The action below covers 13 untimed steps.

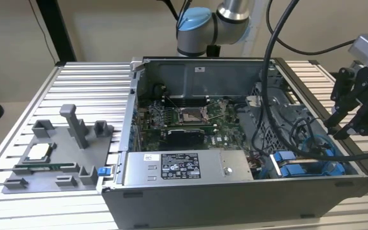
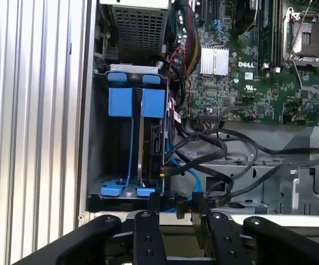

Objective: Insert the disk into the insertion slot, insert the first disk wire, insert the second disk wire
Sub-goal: 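Insert the second disk wire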

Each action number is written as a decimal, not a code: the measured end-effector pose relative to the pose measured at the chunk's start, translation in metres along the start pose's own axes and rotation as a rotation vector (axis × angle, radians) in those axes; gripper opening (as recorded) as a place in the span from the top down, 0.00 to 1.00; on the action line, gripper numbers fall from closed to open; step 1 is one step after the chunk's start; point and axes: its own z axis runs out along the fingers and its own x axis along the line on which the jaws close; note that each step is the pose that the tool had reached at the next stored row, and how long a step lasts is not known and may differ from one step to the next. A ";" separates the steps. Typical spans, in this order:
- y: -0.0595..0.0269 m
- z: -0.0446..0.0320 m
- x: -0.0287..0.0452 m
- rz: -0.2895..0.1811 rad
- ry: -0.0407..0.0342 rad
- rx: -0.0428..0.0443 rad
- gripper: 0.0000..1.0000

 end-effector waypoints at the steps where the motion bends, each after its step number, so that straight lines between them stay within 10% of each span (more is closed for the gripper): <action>1: -0.0001 0.0001 0.0000 0.007 -0.0012 0.0006 0.00; 13: 0.0006 0.0009 -0.0004 0.073 -0.0188 0.0056 0.00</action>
